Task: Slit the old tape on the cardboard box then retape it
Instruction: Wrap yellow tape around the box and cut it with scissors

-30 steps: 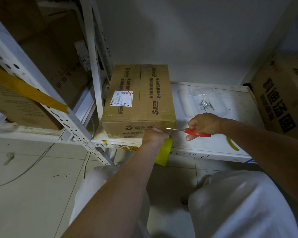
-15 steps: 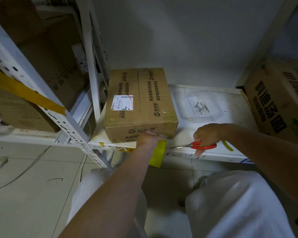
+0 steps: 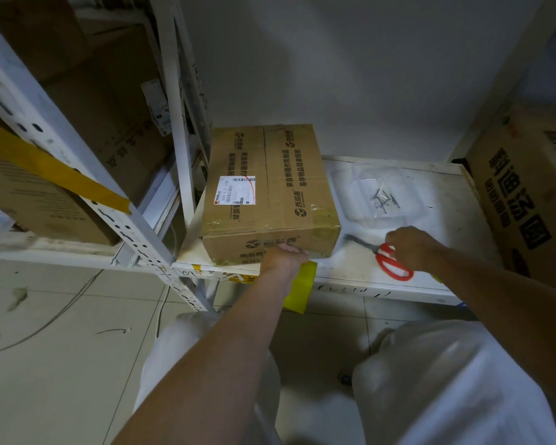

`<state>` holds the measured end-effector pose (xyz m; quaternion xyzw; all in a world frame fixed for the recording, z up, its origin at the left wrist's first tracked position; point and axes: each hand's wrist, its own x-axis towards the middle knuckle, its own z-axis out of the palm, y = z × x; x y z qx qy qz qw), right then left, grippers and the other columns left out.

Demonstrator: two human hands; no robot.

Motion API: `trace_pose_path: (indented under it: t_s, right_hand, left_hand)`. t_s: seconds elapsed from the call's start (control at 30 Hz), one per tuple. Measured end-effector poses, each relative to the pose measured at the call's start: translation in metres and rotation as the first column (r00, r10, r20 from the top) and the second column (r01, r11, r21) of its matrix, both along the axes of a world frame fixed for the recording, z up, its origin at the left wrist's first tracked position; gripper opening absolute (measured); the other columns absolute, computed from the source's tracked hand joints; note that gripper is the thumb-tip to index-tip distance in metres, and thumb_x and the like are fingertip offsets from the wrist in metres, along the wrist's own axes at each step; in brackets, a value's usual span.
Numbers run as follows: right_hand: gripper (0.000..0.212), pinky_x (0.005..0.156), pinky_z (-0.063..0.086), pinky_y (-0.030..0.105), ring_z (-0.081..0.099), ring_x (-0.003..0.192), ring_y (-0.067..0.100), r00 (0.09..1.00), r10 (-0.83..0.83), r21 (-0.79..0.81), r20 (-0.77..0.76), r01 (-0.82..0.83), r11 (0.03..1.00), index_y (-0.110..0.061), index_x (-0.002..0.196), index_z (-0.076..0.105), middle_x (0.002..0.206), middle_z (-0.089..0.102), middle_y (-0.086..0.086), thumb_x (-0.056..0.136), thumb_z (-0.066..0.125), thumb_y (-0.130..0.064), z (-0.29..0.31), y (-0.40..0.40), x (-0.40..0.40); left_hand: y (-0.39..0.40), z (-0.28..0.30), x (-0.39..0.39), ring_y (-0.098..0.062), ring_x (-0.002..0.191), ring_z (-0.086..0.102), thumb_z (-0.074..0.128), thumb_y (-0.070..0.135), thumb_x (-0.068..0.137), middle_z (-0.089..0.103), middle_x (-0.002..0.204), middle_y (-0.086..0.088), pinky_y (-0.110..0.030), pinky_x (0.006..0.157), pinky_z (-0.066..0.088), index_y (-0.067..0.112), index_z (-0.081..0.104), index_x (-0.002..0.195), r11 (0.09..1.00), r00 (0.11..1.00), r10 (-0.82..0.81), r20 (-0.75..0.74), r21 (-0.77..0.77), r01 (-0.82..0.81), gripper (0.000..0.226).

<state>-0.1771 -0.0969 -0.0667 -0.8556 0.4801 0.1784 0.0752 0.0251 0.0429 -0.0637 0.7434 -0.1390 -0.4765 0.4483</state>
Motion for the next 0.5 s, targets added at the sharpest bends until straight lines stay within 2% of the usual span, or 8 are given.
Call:
trace_pose_path:
  t_s: [0.07,0.1,0.13,0.17,0.27,0.37,0.5]
  right_hand:
    - [0.032,0.091,0.049,0.035,0.06,0.103,0.024,0.956,0.042,-0.088,0.29,-0.016,0.996,-0.01,0.123,0.054,0.121,0.06,0.013,0.097,0.05,-0.028,0.008,0.006,0.012]
    - [0.038,0.093,0.048,0.038,0.059,0.107,0.025,0.887,0.095,-0.137,0.452,-0.036,0.99,-0.011,0.128,0.051,0.126,0.057,0.013,0.098,0.048,-0.033,0.014,0.01,0.019]
    - [0.047,0.096,0.046,0.039,0.056,0.112,0.026,0.822,0.166,-0.181,0.545,-0.078,0.98,-0.013,0.134,0.046,0.133,0.052,0.012,0.097,0.047,-0.04,0.022,0.016,0.027]
    - [0.057,0.098,0.043,0.039,0.052,0.118,0.026,0.794,0.259,-0.236,0.55,-0.15,0.96,-0.014,0.14,0.04,0.14,0.046,0.01,0.095,0.046,-0.048,0.03,0.021,0.035]
    - [0.069,0.099,0.041,0.042,0.044,0.125,0.029,0.804,0.518,-0.416,0.29,-0.382,0.825,-0.017,0.147,0.03,0.152,0.03,0.008,0.093,0.039,-0.058,0.044,0.029,0.058]
    - [0.064,0.096,0.042,0.039,0.046,0.122,0.028,0.831,0.532,-0.405,0.161,-0.436,0.804,-0.016,0.149,0.025,0.155,0.025,0.006,0.097,0.034,-0.052,0.041,0.027,0.069]
    - [0.067,0.094,0.047,0.04,0.053,0.117,0.031,0.849,0.493,-0.368,0.191,-0.404,0.837,-0.009,0.15,0.023,0.158,0.021,0.011,0.097,0.045,-0.044,0.03,0.031,0.074]
  left_hand:
    - [-0.001,-0.001,0.0,-0.008,0.062,0.046,0.065,0.001,0.085,0.05,0.068,0.0,-0.02,0.074,0.043,0.016,0.046,0.066,1.0,1.0,0.004,0.01,-0.012,-0.004,0.031]
    - [-0.001,-0.001,0.0,-0.008,0.063,0.047,0.064,0.001,0.086,0.05,0.069,0.001,-0.019,0.071,0.046,0.016,0.046,0.067,1.0,1.0,0.004,-0.005,-0.01,-0.004,0.03]
    - [-0.001,-0.001,0.001,-0.01,0.066,0.049,0.064,0.002,0.086,0.05,0.07,0.001,-0.019,0.069,0.048,0.016,0.047,0.067,1.0,1.0,-0.012,-0.004,-0.005,0.012,0.029]
    - [-0.002,-0.002,0.003,-0.013,0.07,0.052,0.067,0.005,0.085,0.051,0.071,0.002,-0.023,0.073,0.05,0.018,0.049,0.068,0.999,0.999,-0.038,0.02,0.015,0.038,0.027]
    - [-0.001,0.0,0.004,-0.019,0.084,0.056,0.071,0.011,0.082,0.054,0.073,0.004,-0.032,0.083,0.049,0.022,0.052,0.07,0.997,0.996,-0.068,0.057,0.042,0.066,0.024]
    - [-0.002,0.001,0.001,-0.009,0.069,0.051,0.067,0.007,0.085,0.051,0.071,0.004,-0.024,0.077,0.041,0.018,0.048,0.07,1.0,1.0,-0.021,0.018,0.015,0.02,0.026]
    - [-0.005,-0.002,0.001,-0.004,0.062,0.045,0.068,0.007,0.085,0.051,0.067,0.004,-0.021,0.078,0.038,0.016,0.046,0.067,1.0,1.0,0.022,0.011,-0.018,-0.022,0.03]
